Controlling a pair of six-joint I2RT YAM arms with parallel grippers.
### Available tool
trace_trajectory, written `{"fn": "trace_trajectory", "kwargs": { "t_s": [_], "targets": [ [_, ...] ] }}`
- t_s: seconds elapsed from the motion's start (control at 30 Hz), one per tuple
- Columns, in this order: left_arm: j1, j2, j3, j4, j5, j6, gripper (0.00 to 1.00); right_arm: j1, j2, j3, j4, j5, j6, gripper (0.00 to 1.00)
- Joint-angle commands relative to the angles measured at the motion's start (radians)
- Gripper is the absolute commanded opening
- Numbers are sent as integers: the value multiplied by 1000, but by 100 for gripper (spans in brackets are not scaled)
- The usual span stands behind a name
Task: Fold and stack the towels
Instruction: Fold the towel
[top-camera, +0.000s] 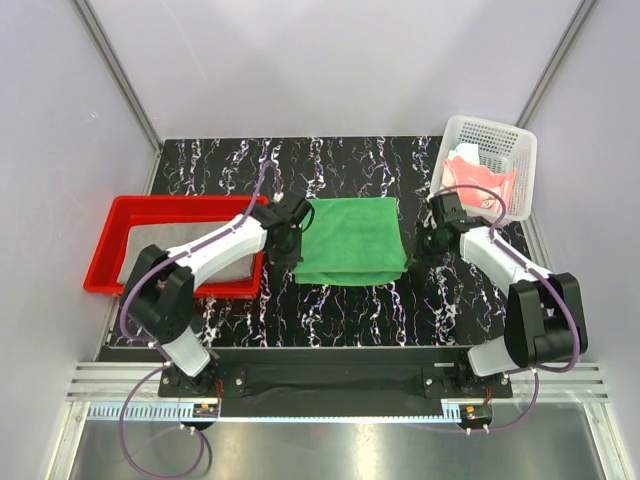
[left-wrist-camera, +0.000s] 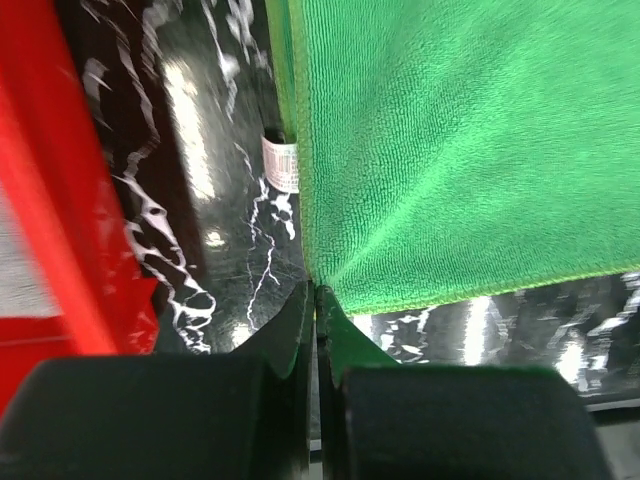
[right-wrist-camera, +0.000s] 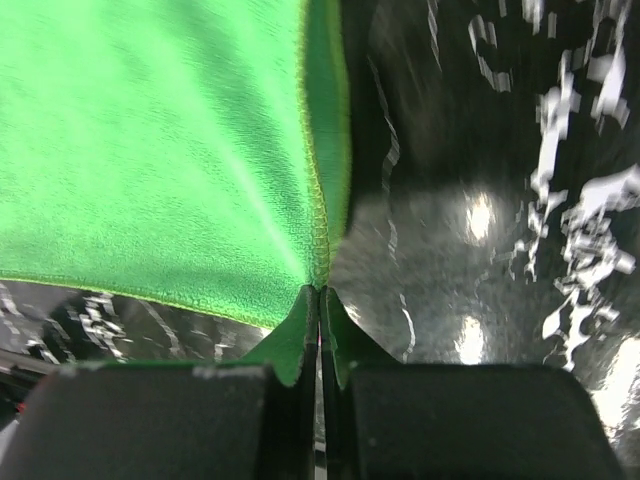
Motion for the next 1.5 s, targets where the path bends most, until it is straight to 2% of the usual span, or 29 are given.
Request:
{"fn": "trace_trajectory", "kwargs": {
  "t_s": [0.0,0.3,0.43,0.7,0.8,0.93,1.13,1.23,1.33,1.37,1.4,1.43,1.47],
  "targets": [
    [1,45,-76,96,77,16,0,9,-2,-57,59,24,35,0],
    [1,106,-87,121,37,33,0,9,27,-115,123,4,48,0],
    [2,102,-99,105,-30,26,0,7,17,-141,149,-28,59,0],
    [1,-9,8,3,-130,18,0,9,-29,-44,90,-26,45,0],
    [2,-30,-10,-2,-152,26,0,7,-66,-96,89,-20,50,0],
    [2,-7,-93,56,-132,29,0,9,-89,-184,158,-54,82,0],
    [1,40,-125,101,-86,32,0,9,-58,-256,231,-123,119,0],
    [1,42,-147,116,-69,33,0,9,-65,-277,235,-109,130,0],
    [-2,45,-165,113,-66,32,0,9,-86,-294,231,-111,131,14],
    [-5,46,-167,105,-69,30,3,7,-92,-297,223,-112,131,17],
    [-5,46,-167,99,-86,29,9,7,-107,-294,217,-112,131,23],
    [-5,46,-162,89,-96,27,19,9,-117,-288,196,-112,131,27],
    [-5,46,-153,67,-107,29,23,9,-126,-281,182,-111,128,29]
  ]
}}
